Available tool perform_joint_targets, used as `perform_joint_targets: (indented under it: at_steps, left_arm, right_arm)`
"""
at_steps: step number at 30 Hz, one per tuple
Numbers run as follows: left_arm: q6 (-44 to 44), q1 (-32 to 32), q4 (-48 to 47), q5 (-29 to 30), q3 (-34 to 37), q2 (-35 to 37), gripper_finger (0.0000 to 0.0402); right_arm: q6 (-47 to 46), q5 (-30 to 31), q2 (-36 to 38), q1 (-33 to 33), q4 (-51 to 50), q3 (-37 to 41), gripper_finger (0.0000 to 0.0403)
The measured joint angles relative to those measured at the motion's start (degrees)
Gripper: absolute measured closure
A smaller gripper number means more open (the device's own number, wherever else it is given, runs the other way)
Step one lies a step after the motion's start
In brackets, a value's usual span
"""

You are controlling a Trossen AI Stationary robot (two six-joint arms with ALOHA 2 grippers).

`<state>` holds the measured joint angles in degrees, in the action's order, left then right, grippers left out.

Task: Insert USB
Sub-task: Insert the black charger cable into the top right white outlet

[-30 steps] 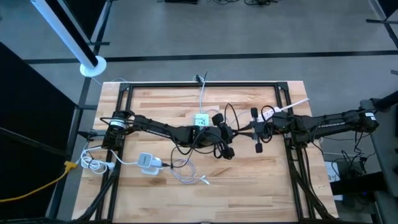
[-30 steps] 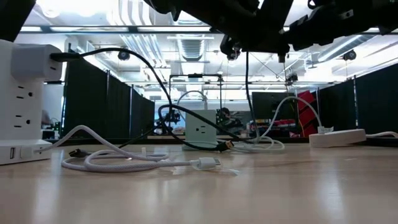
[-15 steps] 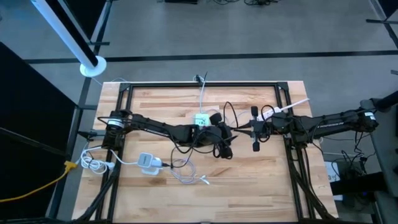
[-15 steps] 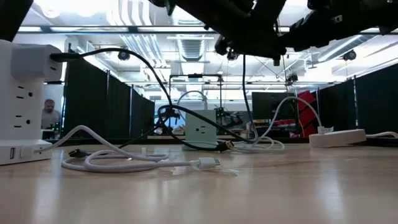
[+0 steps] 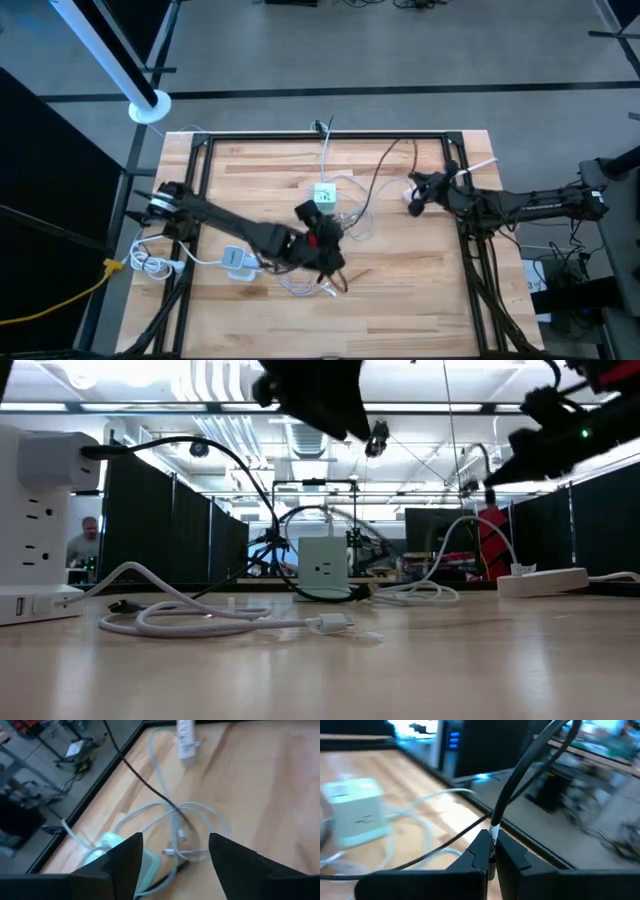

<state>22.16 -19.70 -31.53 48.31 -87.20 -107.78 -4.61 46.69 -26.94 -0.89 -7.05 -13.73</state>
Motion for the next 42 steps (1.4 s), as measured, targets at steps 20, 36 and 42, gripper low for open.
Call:
perform_joint_targets:
  at_steps: [20, 36, 42]
  left_arm:
    - [3.56, -2.87, 2.9, 0.66, 0.11, -0.19, 0.0281]
    - [2.33, -2.87, 4.28, -0.89, -0.02, -0.21, 0.0286]
    - [1.91, -2.87, 5.22, -0.91, -0.06, -0.21, 0.0282]
  right_arm:
    - [-18.57, 8.91, -8.06, 0.02, 5.46, 11.67, 0.0401]
    - [-25.54, 10.37, -16.14, 0.0, 7.71, 12.04, 0.0402]
    - [-25.46, 9.49, -17.05, 0.0, 9.16, 10.81, 0.0402]
